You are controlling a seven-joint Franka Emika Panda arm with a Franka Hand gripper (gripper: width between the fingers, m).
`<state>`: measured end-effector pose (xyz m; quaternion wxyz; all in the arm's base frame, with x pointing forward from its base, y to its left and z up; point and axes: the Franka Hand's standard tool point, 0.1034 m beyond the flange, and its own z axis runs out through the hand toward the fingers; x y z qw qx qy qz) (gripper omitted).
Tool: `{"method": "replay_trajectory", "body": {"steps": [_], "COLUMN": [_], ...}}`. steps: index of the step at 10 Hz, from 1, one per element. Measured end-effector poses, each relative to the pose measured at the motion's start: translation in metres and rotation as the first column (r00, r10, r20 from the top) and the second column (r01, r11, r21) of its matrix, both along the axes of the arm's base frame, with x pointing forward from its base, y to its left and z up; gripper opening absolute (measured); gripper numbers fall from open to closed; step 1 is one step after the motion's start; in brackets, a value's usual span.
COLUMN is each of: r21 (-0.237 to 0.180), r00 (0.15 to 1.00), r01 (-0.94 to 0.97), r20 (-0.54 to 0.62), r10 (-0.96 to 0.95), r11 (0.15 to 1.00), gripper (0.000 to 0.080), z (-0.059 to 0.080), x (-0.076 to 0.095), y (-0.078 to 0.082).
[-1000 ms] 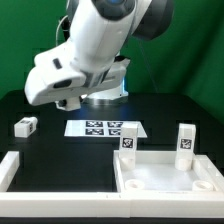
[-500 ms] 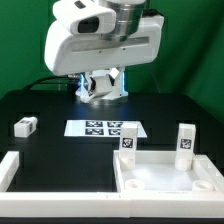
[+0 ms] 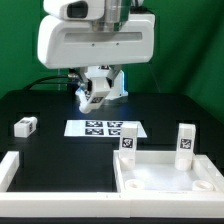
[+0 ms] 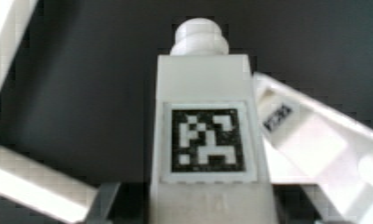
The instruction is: Assemble square table
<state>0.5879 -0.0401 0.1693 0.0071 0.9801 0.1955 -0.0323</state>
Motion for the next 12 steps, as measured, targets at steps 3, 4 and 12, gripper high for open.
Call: {"method": "replay_trajectory", "body": {"steps": [3, 4, 12], "r21": [0.062, 0.096, 0.204], "r00": [0.973, 0.943, 0.81], "r01": [0.081, 0.106, 0.141], "r20": [0.211, 0.306, 0.538], "r10": [-0.092, -0.131, -0.231], "r11": [0.995, 0.99, 0.969], "gripper": [0.0291, 0.0291, 0.0291], "z": [0.009, 0.005, -0.022], "x": [0.051, 0.057, 0.068], "y": [0.059, 0.074, 0.106]}}
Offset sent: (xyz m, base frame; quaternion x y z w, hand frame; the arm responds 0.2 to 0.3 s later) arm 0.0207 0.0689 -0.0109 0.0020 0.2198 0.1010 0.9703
